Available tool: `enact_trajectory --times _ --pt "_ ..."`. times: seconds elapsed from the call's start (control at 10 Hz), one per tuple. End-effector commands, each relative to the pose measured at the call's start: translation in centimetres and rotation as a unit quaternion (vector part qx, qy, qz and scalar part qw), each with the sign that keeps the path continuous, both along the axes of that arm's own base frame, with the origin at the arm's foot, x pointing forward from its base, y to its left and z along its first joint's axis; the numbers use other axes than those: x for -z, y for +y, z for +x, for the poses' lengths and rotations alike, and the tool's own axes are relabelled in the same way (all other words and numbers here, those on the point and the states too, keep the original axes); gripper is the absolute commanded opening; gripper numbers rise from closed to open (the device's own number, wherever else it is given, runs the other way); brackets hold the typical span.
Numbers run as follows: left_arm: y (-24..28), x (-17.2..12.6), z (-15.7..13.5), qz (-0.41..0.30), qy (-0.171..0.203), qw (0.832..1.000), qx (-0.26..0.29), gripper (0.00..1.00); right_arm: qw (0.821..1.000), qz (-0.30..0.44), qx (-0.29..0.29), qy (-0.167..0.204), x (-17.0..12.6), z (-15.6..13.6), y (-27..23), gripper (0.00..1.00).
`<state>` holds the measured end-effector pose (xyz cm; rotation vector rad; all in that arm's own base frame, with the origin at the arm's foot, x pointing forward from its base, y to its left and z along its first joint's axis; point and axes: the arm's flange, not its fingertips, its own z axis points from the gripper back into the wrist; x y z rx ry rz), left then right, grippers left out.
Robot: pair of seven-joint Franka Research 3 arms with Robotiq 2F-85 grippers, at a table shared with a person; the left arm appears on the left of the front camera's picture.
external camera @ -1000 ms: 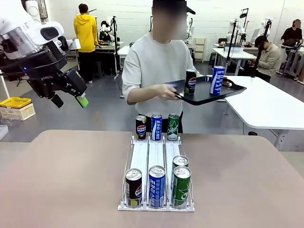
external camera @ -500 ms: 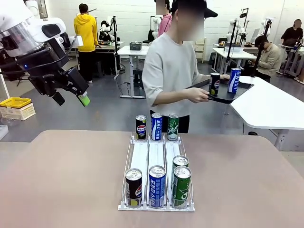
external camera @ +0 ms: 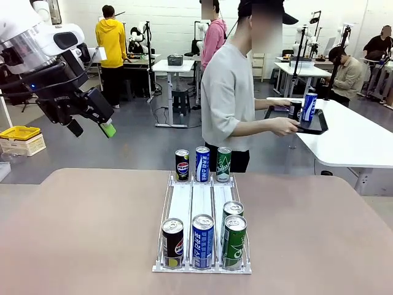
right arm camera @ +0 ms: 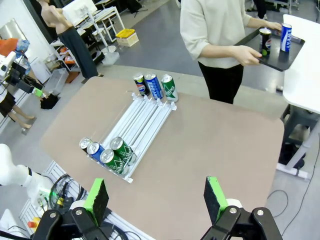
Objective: Retrieve and hand over the desired beverage to the person.
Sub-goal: Place the picked can on the Handle tray extended by the person.
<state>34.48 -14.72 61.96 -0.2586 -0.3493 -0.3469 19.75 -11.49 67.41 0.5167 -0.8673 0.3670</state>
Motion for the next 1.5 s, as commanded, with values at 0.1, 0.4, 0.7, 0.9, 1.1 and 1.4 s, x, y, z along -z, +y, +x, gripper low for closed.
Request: enact_trajectory --times 0.1,0.4,0.7,0.9,1.1,1.4 --pt "1.4 -0.6 1.1 -0.017 -0.007 1.000 0.024 1.00 1.000 0.004 -0.006 -0.001 0.1 0.1 0.2 1.00" --pt "7.0 -2.8 0.2 -0.079 -0.019 0.994 0.068 1.00 1.000 0.004 -0.006 -0.001 0.1 0.1 0.2 1.00" --pt "12.4 -5.2 -3.3 -0.112 -0.040 0.987 0.112 1.00 1.000 0.004 -0.006 -0.001 0.1 0.1 0.2 1.00" --pt "16.6 -6.6 -4.9 -0.148 -0.028 0.980 0.128 1.00 1.000 0.004 -0.006 -0.001 0.1 0.1 0.2 1.00" --pt "19.4 -7.1 -7.1 -0.168 -0.035 0.979 0.114 1.00 1.000 0.004 -0.006 -0.001 0.1 0.1 0.2 1.00" --pt "21.1 -5.3 -8.2 -0.219 -0.062 0.968 0.107 1.00 1.000 0.004 -0.006 -0.001 0.1 0.1 0.2 1.00"
